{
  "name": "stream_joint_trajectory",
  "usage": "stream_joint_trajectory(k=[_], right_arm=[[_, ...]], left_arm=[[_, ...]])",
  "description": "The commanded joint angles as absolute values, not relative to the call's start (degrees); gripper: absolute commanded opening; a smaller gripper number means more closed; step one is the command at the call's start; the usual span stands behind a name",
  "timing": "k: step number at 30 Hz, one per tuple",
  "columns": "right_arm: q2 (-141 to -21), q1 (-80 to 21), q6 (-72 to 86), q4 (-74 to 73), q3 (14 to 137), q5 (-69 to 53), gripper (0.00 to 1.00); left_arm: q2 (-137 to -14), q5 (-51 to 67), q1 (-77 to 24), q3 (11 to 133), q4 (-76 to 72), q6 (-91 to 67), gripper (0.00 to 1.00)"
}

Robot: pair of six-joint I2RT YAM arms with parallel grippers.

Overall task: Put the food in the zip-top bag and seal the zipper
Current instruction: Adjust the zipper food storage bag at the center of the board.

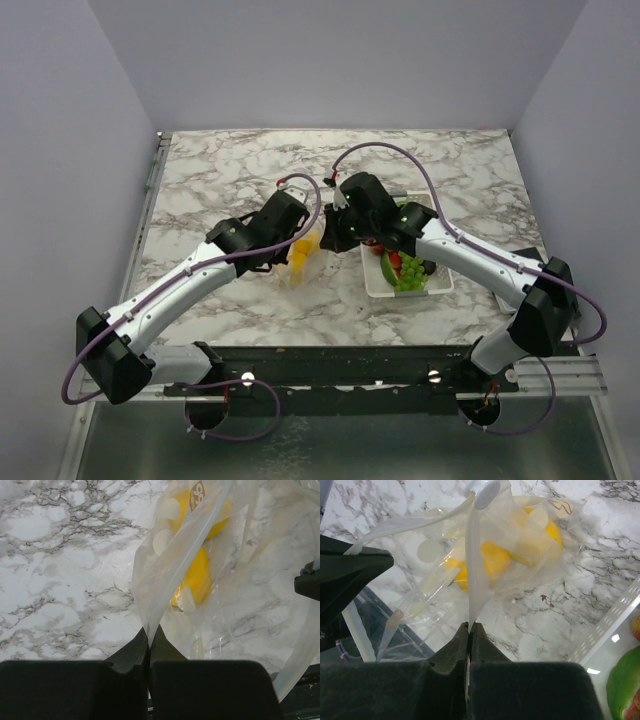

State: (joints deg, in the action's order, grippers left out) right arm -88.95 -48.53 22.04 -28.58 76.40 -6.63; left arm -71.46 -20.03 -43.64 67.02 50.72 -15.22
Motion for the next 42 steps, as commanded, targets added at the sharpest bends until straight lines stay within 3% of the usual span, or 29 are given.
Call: stream_joint_trajectory(k=[1, 17, 26, 42], right_arm=[[-88.0, -48.25, 22.33, -26.85, 77.63, -4.61, 0.01], [-91.26, -47.8, 24.45, -21.87, 83.82, -4.06, 0.01], [-97.82, -44.99, 28.42, -16.13, 85.15, -9.73, 0.01], [-104.97, -42.45, 30.79, -12.14, 77.43, -10.31, 0.01]], left_arm=[[-70.47, -24.63, -43.86, 68.82, 47.41, -15.85, 0.01], [-71.25, -38.08, -43.89, 79.17, 46.77, -12.51, 0.02], [-74.3, -44.59, -43.89, 84.13, 48.87, -9.38, 0.02], [-78.85, -41.84, -43.99, 72.77, 42.06, -12.48, 0.0]])
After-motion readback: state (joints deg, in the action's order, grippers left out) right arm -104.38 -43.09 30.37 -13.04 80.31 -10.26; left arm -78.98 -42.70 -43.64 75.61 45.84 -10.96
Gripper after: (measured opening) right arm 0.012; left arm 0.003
